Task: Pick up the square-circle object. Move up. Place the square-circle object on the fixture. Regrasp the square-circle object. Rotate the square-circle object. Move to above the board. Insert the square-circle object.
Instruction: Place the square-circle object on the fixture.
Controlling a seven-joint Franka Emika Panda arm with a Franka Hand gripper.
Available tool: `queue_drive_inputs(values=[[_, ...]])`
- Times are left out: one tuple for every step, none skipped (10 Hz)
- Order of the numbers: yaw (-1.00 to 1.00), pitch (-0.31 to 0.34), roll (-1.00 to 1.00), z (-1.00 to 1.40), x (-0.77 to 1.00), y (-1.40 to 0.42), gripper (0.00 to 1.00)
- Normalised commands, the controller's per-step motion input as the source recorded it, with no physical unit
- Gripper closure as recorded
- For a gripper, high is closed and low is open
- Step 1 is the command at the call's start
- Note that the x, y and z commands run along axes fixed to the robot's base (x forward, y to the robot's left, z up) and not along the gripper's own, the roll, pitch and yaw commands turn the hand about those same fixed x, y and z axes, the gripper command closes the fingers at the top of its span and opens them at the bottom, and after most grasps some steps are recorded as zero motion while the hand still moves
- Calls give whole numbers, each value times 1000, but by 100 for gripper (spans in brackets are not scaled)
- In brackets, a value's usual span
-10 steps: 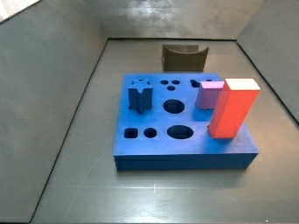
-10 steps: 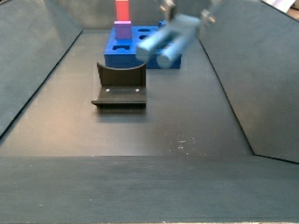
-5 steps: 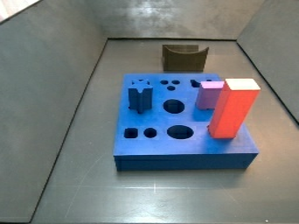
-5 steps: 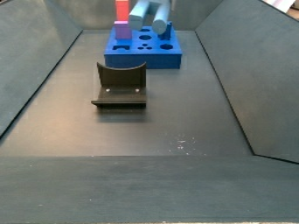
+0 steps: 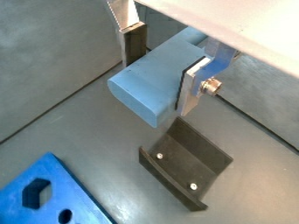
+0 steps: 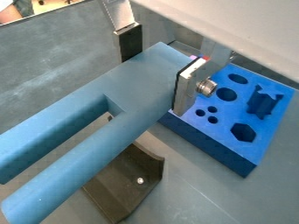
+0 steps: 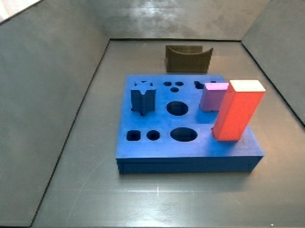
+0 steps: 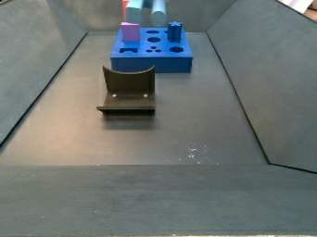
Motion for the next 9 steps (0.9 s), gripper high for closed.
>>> queue_drive_inputs(values=[[69, 175, 63, 25, 664, -32, 100], [59, 176, 61, 24, 605, -25, 100], [43, 177, 57, 20, 461, -15, 100], [12, 144, -1000, -719, 480, -334, 100], [5, 137, -1000, -660, 395, -279, 100], [-6, 133, -1000, -542, 367, -166, 100], [-16, 130, -1000, -274, 284, -61, 100], [-22, 142, -1000, -119, 187, -30, 100], [-32, 159, -1000, -51, 78, 7, 100]])
